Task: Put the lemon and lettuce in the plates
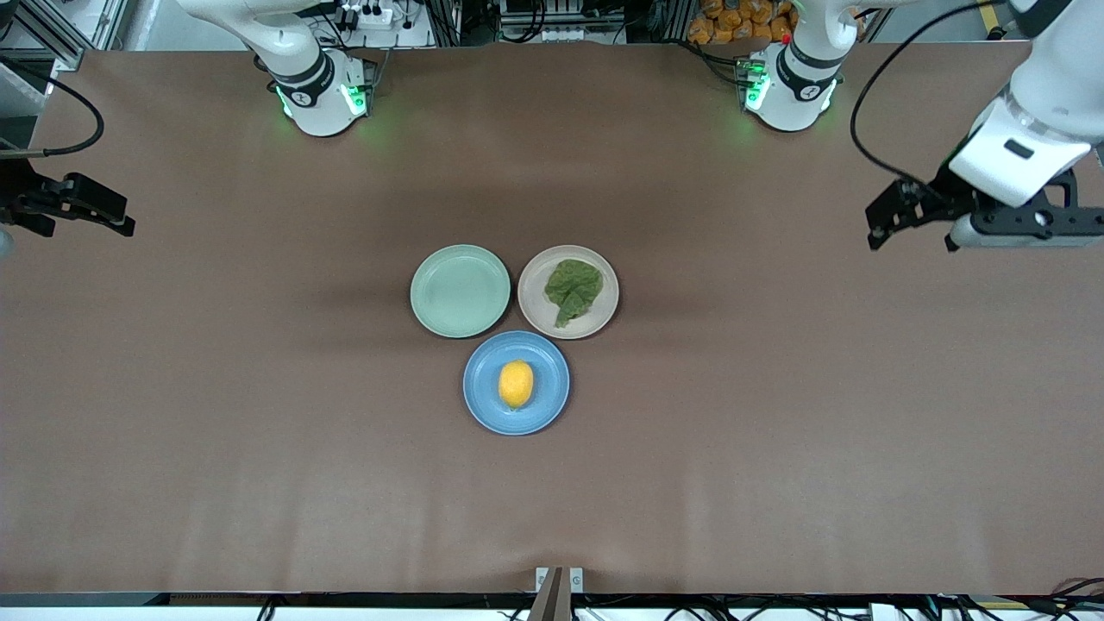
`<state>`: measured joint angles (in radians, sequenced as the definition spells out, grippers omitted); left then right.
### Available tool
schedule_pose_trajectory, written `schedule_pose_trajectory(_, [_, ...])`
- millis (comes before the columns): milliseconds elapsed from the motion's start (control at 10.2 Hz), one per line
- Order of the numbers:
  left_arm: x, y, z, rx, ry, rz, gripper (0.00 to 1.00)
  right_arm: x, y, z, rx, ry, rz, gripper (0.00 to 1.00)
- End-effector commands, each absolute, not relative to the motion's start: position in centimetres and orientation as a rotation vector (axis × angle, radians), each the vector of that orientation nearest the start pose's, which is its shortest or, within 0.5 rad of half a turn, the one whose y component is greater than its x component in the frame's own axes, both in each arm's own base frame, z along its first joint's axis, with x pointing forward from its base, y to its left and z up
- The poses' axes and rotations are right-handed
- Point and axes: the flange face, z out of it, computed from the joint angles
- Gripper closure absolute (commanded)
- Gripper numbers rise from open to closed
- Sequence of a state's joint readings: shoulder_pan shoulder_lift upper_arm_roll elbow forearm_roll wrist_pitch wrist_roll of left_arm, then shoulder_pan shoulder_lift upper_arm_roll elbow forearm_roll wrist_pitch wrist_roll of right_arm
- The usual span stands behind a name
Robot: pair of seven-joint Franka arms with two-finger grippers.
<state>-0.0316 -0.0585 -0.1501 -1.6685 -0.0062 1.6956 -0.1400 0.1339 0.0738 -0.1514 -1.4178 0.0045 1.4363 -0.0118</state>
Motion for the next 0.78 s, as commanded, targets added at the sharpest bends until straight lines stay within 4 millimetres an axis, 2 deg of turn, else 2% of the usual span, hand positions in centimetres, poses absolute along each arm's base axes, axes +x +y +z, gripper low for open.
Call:
schedule_pose_trajectory(0, [52.9, -10.0, 62.9, -3.159, 0.195, -0.024, 0.0, 56.4, -0.5, 64.8, -3.165, 0.009, 0.089, 0.0])
schedule_pose_trajectory(392, [52.7, -9.8, 64.7, -3.152, 0.194, -0.049, 0.0, 56.4, -0.2, 64.8, -3.174, 0.002, 0.091, 0.0])
schedule_pose_trajectory(686, [52.8, -9.9, 64.6, -3.156, 0.187, -0.047, 0.0, 56.4, -0.2, 64.8, -3.176, 0.002, 0.094, 0.0])
